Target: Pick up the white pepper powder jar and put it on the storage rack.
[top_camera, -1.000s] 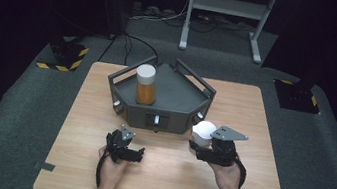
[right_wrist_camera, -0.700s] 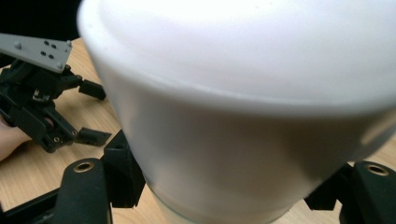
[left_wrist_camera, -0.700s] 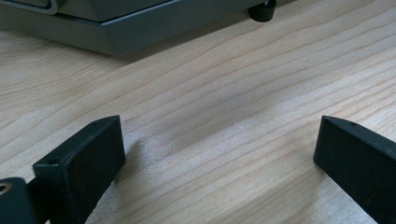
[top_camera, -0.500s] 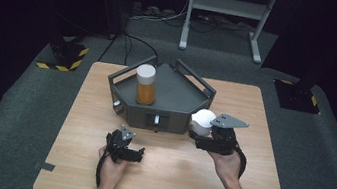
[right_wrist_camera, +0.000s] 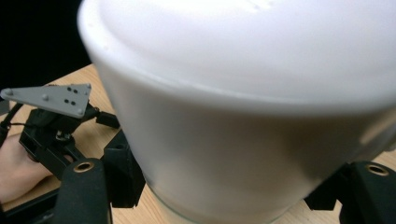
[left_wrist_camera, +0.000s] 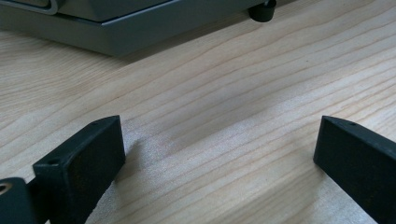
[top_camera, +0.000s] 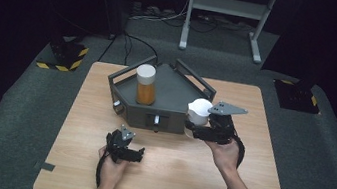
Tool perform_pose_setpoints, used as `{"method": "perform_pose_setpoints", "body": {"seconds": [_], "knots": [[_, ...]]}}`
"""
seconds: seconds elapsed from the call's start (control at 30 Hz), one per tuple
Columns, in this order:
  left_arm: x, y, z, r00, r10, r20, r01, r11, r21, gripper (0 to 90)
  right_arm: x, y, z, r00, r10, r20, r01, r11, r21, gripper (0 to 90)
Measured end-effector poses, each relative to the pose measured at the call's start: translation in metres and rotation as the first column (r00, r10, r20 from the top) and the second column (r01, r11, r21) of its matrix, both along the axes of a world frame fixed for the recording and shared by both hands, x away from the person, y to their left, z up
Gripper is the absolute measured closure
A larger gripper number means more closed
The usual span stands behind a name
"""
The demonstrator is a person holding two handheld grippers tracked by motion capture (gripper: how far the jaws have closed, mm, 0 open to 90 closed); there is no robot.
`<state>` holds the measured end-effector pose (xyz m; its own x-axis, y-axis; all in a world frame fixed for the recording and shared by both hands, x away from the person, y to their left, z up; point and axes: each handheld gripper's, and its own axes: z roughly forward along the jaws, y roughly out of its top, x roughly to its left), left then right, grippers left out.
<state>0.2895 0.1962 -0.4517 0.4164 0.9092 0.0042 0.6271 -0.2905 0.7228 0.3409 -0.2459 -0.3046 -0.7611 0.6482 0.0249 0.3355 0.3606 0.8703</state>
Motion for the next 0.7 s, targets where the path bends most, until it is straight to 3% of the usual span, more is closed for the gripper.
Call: {"method": "perform_pose_setpoints", "body": {"seconds": [0.37, 0.7], "knots": [[0.000, 0.000, 0.000, 1.0000, 0.000, 0.000, 0.000, 1.0000, 0.000, 2.0, 0.018, 0.011, 0.011, 0.9999, -0.002, -0.016, 0.002, 1.000, 0.017, 30.2], [0.000, 0.000, 0.000, 1.0000, 0.001, 0.000, -0.001, 1.0000, 0.001, 2.0, 0.033, 0.029, 0.023, 0.9999, -0.017, -0.001, 0.017, 1.000, 0.003, 30.2]]}}
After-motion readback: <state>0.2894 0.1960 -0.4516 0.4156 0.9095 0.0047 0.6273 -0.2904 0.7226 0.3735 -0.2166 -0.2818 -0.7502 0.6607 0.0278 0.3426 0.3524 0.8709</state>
